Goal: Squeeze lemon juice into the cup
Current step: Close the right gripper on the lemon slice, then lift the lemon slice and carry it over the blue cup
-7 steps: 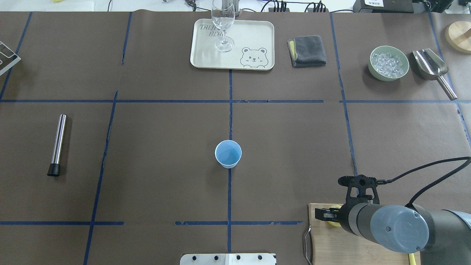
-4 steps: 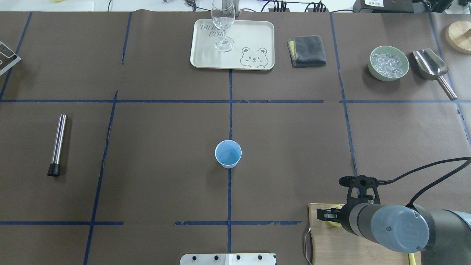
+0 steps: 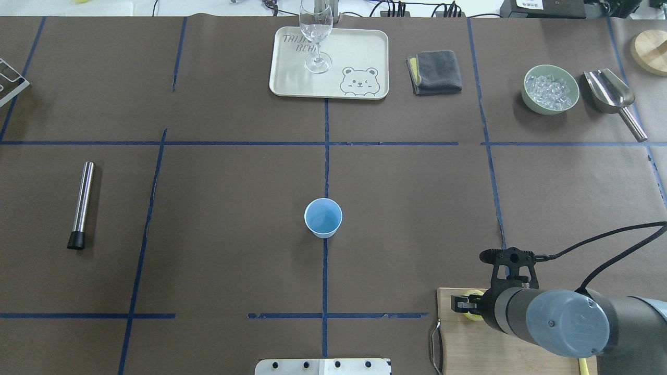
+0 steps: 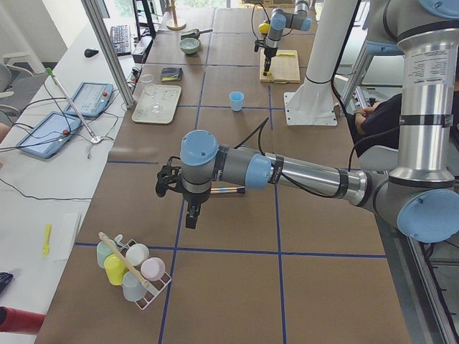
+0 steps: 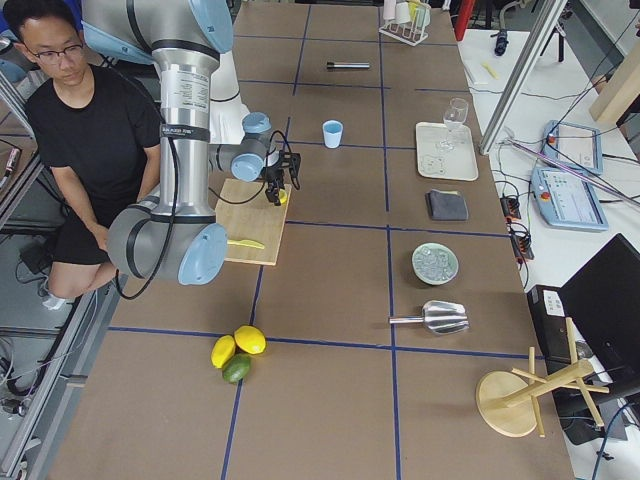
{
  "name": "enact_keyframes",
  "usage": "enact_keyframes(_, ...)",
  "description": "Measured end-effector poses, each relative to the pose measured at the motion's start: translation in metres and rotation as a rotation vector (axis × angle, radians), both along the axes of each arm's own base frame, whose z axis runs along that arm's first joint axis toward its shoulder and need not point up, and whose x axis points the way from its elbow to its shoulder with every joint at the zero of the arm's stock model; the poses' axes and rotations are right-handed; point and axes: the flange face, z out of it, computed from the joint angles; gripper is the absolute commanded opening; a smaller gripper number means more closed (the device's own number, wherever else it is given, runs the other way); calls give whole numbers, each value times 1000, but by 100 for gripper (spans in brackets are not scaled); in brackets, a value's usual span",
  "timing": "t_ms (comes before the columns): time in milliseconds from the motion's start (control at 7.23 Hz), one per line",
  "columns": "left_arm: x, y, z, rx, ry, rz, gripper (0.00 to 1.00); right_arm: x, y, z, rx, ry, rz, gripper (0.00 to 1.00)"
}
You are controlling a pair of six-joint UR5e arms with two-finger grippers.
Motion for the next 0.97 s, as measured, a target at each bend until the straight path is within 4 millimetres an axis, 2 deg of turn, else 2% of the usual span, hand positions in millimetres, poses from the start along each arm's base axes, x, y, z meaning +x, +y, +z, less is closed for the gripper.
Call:
enact_keyframes(415,0,0,0,1,0,0,100,4,0,-6,1,-12,1,42)
enact_keyframes(969,0,0,1,-1,0,0,100,7,0,-12,2,-23,1,46)
